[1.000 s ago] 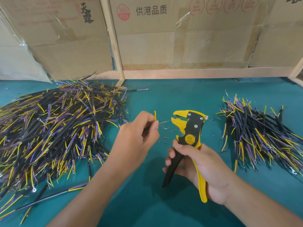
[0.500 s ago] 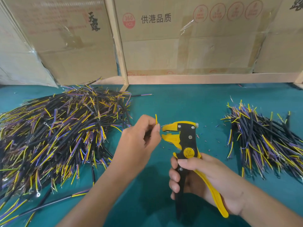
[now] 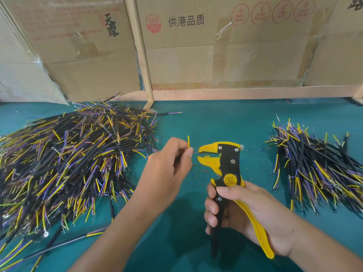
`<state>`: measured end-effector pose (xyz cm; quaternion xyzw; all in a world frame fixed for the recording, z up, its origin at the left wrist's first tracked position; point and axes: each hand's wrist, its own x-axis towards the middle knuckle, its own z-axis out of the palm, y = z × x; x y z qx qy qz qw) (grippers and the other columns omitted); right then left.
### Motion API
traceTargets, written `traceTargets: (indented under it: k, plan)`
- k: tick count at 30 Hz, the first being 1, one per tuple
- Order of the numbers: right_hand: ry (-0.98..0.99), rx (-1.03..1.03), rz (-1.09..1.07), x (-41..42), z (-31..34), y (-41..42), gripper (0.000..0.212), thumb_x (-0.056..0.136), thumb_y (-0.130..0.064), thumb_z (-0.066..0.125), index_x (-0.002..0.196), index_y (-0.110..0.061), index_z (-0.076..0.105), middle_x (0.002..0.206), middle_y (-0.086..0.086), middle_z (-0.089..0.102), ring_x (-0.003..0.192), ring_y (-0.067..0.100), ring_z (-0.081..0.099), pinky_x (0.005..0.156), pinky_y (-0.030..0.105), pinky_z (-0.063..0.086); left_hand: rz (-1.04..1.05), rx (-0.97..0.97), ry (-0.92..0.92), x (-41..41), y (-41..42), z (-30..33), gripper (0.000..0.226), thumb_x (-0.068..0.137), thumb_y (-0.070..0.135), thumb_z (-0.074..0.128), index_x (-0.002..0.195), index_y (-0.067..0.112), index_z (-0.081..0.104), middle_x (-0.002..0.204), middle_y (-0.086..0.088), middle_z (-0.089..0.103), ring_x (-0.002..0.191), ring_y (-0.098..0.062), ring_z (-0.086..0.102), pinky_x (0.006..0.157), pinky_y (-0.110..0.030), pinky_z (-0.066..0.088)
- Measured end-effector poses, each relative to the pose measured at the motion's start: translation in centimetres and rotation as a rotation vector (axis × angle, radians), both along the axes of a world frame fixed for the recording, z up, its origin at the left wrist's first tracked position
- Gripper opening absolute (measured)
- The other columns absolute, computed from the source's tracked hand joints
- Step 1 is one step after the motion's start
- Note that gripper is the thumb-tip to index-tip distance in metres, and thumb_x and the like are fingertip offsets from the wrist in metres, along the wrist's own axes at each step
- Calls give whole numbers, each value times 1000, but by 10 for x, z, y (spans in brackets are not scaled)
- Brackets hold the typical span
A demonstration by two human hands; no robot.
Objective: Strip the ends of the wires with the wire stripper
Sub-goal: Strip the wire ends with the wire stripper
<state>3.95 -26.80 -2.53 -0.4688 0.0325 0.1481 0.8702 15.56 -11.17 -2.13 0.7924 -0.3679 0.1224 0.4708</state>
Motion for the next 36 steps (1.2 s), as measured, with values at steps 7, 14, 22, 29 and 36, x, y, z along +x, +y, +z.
traceTargets:
  k: [7,14,22,29,36]
  plan:
    - [-19,1,9,-1,-4,0,22,79,-22,75,86,-5,63,76,17,51,67,32,53,72,49,52,-28,-34,63,-3,-2,-2,16,98,33,49,85,26,46,58,10,40,51,-9,29,49,-17,24]
    - [-23,15,-15,-1,-7,5,24,78,-24,76,83,-7,60,72,14,48,65,31,50,70,46,51,-61,-80,105,-9,-6,-1,18,99,32,47,86,20,48,63,-8,47,56,-26,38,52,-38,34]
    - [-38,-6,-55,-2,-8,9,28,79,-27,76,74,-9,55,66,11,42,56,27,45,62,43,50,-76,-71,100,-11,-7,-2,20,99,42,43,86,26,45,63,-8,50,57,-24,41,53,-36,36]
    - [-49,-32,-102,-3,-7,11,34,78,-28,78,70,-10,51,62,11,37,51,26,39,54,41,46,-72,-66,81,-11,-7,-2,19,99,42,42,87,27,45,64,-6,51,56,-21,42,53,-33,37]
    - [-7,-128,-196,-3,-4,9,42,72,-38,80,62,-15,46,55,6,30,40,19,28,45,29,36,-72,-76,79,-12,-7,-2,25,99,42,40,90,20,48,66,-9,51,59,-26,43,57,-37,37]
